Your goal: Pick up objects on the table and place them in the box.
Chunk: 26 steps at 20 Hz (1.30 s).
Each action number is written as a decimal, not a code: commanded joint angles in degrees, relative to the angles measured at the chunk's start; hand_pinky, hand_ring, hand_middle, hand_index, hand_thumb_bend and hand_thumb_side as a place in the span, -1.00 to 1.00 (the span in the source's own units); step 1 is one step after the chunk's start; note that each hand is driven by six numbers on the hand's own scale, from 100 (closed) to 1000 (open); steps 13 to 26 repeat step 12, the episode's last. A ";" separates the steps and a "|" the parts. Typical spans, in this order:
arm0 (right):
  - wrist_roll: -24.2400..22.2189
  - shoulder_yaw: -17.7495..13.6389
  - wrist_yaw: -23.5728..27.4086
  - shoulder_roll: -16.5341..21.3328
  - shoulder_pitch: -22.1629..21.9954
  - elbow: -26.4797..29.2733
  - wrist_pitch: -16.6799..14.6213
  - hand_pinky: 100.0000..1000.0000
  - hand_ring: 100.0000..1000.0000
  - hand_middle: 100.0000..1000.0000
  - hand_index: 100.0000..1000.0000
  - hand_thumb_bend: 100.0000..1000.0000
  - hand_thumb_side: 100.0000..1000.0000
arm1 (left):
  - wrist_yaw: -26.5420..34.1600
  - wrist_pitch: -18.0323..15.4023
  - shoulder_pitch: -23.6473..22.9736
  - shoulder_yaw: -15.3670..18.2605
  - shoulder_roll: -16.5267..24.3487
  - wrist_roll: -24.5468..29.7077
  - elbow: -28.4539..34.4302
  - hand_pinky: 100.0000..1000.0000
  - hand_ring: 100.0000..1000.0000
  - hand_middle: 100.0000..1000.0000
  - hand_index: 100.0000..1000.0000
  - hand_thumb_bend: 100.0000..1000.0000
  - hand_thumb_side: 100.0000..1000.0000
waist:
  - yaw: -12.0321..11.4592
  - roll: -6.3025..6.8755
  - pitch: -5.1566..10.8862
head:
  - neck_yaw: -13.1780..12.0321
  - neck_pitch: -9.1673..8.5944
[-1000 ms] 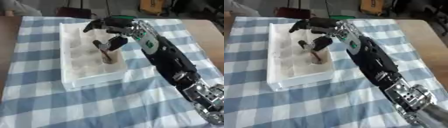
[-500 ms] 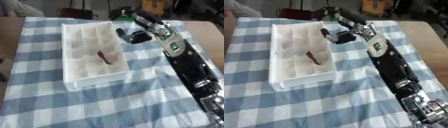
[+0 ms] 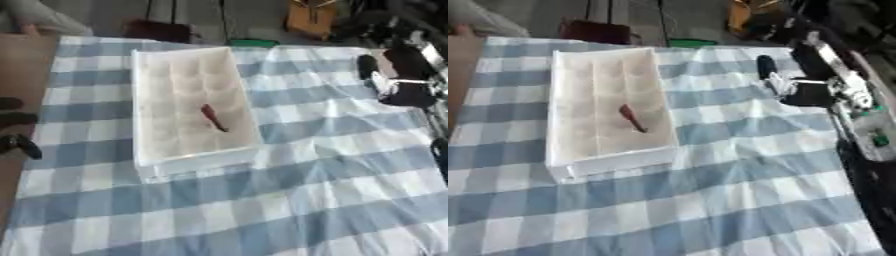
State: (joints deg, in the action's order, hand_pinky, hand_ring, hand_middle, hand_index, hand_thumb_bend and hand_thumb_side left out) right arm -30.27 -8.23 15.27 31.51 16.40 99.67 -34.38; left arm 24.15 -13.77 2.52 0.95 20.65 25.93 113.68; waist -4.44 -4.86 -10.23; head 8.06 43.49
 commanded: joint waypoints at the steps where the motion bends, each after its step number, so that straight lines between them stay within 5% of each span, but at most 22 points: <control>1: -3.01 -3.30 3.88 1.86 -1.35 3.89 -0.48 0.58 0.42 0.51 0.76 -1.00 -0.38 | -0.28 -0.41 -0.05 0.68 1.35 -0.50 0.91 -0.09 0.50 0.53 0.76 0.59 -0.05 | 0.26 0.37 1.03 | -0.20 -0.06; 2: -2.94 -3.84 4.33 1.66 -1.92 4.36 0.06 0.52 0.37 0.48 0.73 -1.00 -0.16 | -0.27 -0.53 -0.10 0.75 1.32 -0.61 0.91 -0.09 0.51 0.54 0.76 0.60 -0.06 | 0.36 0.43 1.07 | -0.23 -0.35; 7: -2.86 -6.88 7.69 0.16 -4.32 6.63 2.18 0.46 0.31 0.45 0.68 -1.00 -0.06 | 0.11 -2.09 -0.63 2.27 1.04 -3.63 0.91 -0.06 0.59 0.58 0.76 0.61 -0.06 | 1.07 0.85 1.05 | -0.47 -1.60; 8: -2.81 -7.53 8.30 -0.07 -4.73 7.00 2.70 0.45 0.30 0.44 0.67 -1.00 -0.05 | -0.06 -2.36 -0.77 2.69 1.07 -5.49 0.91 -0.04 0.62 0.61 0.77 0.36 0.11 | 1.22 0.90 1.05 | -0.45 -1.77; 9: -2.62 -8.39 8.78 -0.43 -5.30 7.20 3.44 0.45 0.29 0.44 0.66 -1.00 -0.04 | 0.01 -2.16 -1.11 3.42 0.87 -8.81 0.91 -0.04 0.63 0.62 0.77 0.63 -0.08 | 1.37 0.98 1.06 | -0.52 -2.09; 12: -2.37 -9.98 9.36 -0.98 -6.38 8.02 5.12 0.44 0.28 0.43 0.65 -1.00 -0.05 | -0.32 -2.23 -1.38 4.18 0.78 -16.20 0.91 -0.03 0.64 0.63 0.77 0.63 -0.10 | 1.75 1.13 1.02 | -0.61 -2.73; 26: -2.37 -9.98 9.36 -0.98 -6.38 8.02 5.12 0.44 0.28 0.43 0.65 -1.00 -0.05 | -0.32 -2.23 -1.38 4.18 0.78 -16.20 0.91 -0.03 0.64 0.63 0.77 0.63 -0.10 | 1.75 1.13 1.02 | -0.61 -2.73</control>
